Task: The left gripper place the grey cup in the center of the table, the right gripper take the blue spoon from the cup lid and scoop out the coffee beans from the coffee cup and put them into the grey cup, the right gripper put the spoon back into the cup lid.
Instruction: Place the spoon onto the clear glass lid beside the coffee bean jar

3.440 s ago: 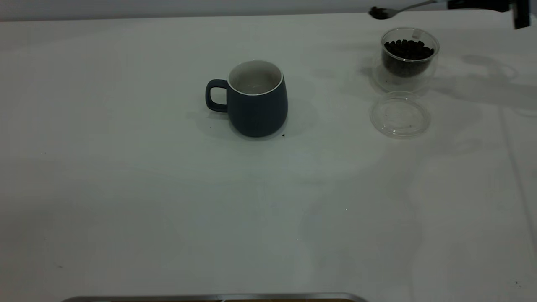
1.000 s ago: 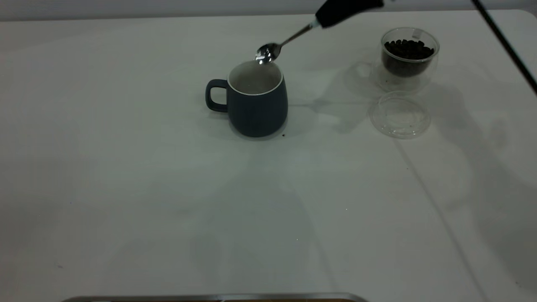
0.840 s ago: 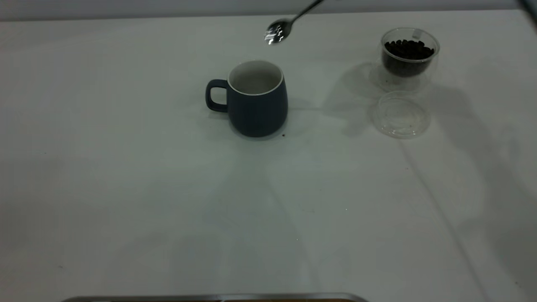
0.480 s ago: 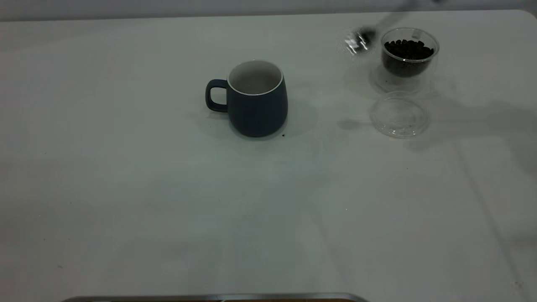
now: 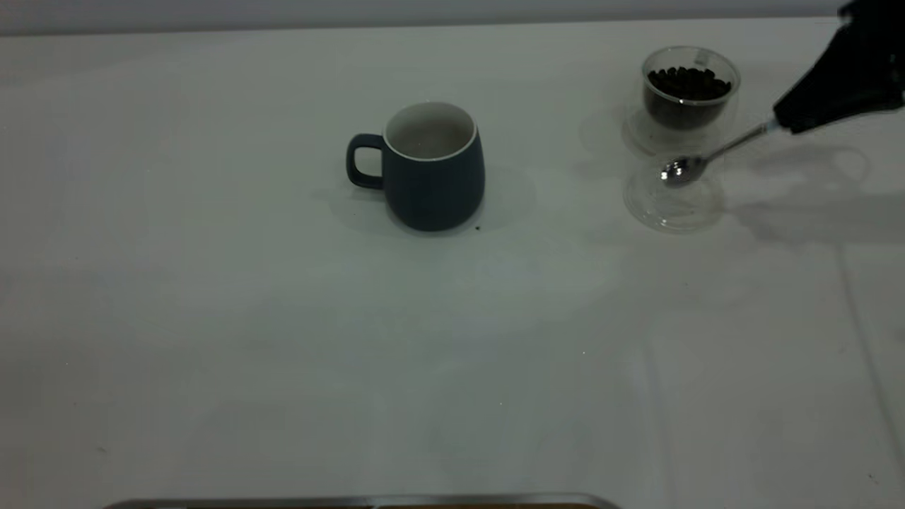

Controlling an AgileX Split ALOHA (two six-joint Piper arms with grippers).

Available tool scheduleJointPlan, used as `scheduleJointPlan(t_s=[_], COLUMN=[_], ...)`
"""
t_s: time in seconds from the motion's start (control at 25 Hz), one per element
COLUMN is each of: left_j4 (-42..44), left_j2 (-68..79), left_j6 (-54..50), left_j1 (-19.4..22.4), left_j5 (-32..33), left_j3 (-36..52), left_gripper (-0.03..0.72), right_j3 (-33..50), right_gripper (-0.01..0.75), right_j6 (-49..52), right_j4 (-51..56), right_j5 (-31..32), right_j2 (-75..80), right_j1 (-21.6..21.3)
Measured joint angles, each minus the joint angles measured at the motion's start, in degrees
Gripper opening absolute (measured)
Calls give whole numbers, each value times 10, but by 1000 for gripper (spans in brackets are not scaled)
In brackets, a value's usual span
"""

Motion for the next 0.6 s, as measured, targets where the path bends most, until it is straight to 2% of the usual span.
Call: scheduleJointPlan(t_s=[0.16,0.6], left_j4=[0,0], left_j2=[0,0], left_j6=[0,0], left_j1=[0,0], left_j5=[0,0], left_j3=[0,0], left_gripper=[555,555], right_j3=[0,-1], right_gripper=[99,103], right_j6=[-10,-69], right_j4=[42,146], right_j5=[-34,-19], right_j2=[38,88], right_j1=[0,-1])
